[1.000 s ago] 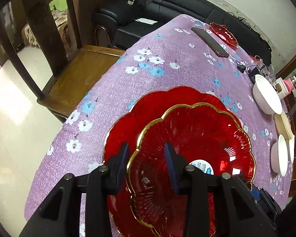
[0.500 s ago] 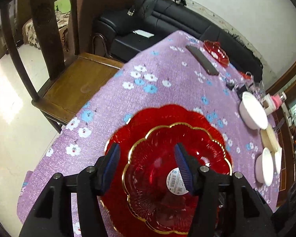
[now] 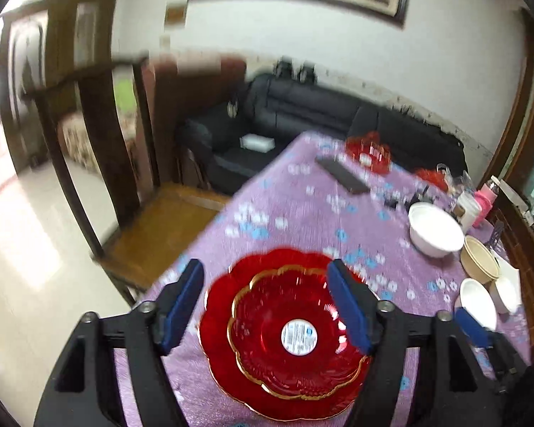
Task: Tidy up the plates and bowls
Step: 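Move the right tool to the white paper plate and grip its rim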
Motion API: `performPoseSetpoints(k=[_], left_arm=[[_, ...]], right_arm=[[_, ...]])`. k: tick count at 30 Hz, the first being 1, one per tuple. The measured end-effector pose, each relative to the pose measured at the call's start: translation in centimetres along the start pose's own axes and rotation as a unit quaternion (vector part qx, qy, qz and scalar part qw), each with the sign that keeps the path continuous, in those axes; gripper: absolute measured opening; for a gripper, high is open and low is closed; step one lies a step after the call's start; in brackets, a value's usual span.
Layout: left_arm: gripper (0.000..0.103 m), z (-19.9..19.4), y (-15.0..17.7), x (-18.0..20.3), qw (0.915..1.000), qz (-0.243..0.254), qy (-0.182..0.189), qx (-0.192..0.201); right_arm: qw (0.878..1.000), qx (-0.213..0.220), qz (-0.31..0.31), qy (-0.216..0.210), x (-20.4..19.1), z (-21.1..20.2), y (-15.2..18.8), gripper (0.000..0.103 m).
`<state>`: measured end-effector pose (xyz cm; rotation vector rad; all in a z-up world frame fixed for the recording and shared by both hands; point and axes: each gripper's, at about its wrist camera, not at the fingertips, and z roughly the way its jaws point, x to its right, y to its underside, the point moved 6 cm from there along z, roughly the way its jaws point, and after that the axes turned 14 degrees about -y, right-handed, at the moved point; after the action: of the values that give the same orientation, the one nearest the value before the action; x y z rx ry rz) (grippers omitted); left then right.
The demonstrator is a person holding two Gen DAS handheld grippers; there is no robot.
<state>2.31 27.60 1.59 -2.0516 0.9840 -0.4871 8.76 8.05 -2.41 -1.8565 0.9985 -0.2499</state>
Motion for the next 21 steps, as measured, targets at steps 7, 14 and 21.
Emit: performPoseSetpoints(k=[7, 14, 21], left_arm=[[0.095, -6.4, -0.3, 3.9, 0.9929, 0.033, -0.022, 0.112], [0.095, -7.9, 1.7, 8.8, 0.9921, 0.072, 0.002, 0.102], [0.095, -8.9, 3.5, 12.7, 0.9884, 0.116, 0.006, 0.098]], right_arm=[[0.993, 0.093, 0.024, 0.071, 6.2, -7.6, 0.1, 0.093], [0.987, 0.084, 0.089, 0.104, 12.6, -11.1, 1.5, 0.093], [0.984, 0.08, 0.107, 0.119, 15.7, -13.4, 2.9, 0.093]])
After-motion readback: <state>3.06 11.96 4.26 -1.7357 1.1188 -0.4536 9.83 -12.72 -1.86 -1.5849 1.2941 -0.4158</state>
